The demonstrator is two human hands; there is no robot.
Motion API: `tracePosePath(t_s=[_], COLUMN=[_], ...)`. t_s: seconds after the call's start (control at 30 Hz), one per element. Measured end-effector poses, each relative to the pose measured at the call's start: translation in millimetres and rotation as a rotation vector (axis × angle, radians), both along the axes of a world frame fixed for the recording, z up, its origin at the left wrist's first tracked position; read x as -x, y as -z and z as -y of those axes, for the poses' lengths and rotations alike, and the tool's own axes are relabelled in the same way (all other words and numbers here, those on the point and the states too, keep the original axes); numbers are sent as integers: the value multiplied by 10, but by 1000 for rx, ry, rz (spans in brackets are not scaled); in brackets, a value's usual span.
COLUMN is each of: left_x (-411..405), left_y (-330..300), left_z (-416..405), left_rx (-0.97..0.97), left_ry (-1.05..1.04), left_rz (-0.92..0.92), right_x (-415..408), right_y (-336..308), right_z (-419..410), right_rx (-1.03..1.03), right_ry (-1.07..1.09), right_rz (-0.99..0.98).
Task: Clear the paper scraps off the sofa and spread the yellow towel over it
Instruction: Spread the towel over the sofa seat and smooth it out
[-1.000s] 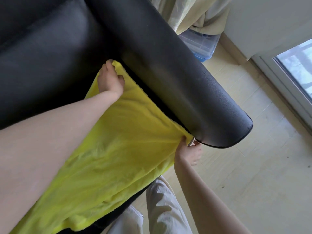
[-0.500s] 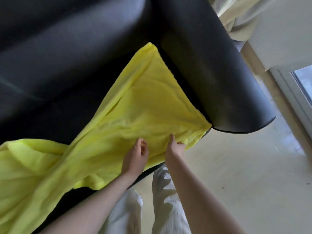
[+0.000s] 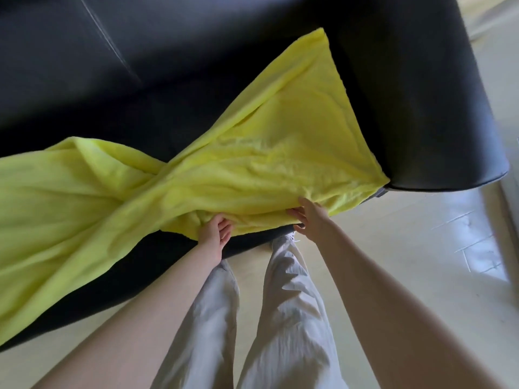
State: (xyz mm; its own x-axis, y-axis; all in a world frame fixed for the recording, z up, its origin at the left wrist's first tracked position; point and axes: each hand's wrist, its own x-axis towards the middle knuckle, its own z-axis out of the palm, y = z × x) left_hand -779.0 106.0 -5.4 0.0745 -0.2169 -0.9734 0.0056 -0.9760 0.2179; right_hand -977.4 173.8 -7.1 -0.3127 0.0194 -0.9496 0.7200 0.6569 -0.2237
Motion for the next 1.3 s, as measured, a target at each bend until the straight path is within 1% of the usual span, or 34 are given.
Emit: tracePosePath(t_s=[0.17,0.3,0.4,0.47,0.6,0.7,0.77,0.9,1.03,1.13,1.27,1.3], left_x=[8,52,54,17,-79,-124,-129,-116,-153,-200,-191,-181], left_y=[-80,-98,-128,-141,-151,-177,-194,-189,-156,-108,-36,-43], left_z=[-24,-71,-12,36,124,133,100,-64,-260,-319,-319,-306], left_rx=[24,11,1,19,102,129,134,121,26,-36,-73,-76], left_ry=[-170,-311,-392,-446,-587,-635,-672,-693,-746,-750,-700,-675], left_rz=[-63,-65,-18,-20,-148,-206,-228,-132,0,59,91,116], right_x=[-81,-117,-107,-78,-14,66,131,230,295,352,397,414], right_y=[-64,-71,-88,-102,-162,-177,-172,-186,-177,-179,-138,-115], right_z=[-28,-90,-133,-144,-88,-46,-18,37,14,20,28,26], right_rx=[86,135,171,167,133,110,51,-135,-230,-235,-168,-160], right_ry=[133,275,362,369,315,294,236,121,72,57,137,202], right_rz=[-13,12,43,58,77,64,49,-65,-148,-137,-99,-89])
